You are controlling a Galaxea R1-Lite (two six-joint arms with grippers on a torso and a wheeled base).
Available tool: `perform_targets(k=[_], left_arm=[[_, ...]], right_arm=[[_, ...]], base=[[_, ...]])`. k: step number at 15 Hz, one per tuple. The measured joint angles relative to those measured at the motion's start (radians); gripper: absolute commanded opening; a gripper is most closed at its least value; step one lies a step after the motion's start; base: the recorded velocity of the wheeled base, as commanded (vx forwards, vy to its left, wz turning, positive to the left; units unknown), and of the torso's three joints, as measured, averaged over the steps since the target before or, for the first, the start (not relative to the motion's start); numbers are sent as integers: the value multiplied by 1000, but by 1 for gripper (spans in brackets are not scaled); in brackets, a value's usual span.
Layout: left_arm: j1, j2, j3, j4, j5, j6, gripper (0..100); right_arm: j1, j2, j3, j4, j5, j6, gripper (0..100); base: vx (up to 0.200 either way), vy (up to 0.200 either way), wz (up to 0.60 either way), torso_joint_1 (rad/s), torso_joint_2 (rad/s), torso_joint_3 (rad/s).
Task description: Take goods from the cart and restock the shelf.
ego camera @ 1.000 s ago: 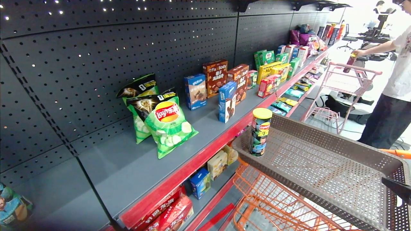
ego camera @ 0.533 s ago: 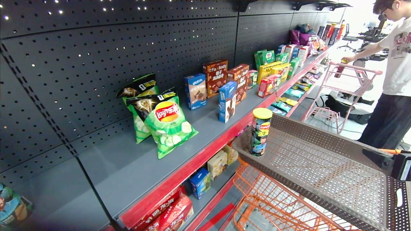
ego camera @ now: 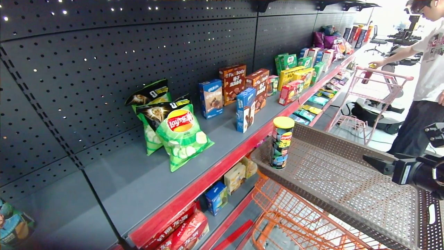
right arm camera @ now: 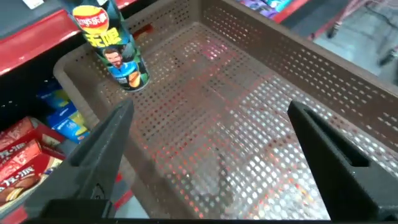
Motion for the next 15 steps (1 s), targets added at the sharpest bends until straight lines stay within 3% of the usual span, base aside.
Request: perform_targets(k=[5,10,14,15], left_arm=[[0,0,0,0,0,0,100],[-1,0,0,1,0,0,100],[0,0,0,0,0,0,100],[1,0,0,0,0,0,100]], right_arm=[[0,64,-2,-40,19,-1,100],[-28,77,-6,-46,17,5,100],[-64,103,46,-136,31,-7,100],[-69,116,72,-176,-9,-31,100]], base=[[0,0,600,6,5,2],[0,0,0,0,0,0],[0,0,0,0,0,0],[0,0,0,0,0,0]])
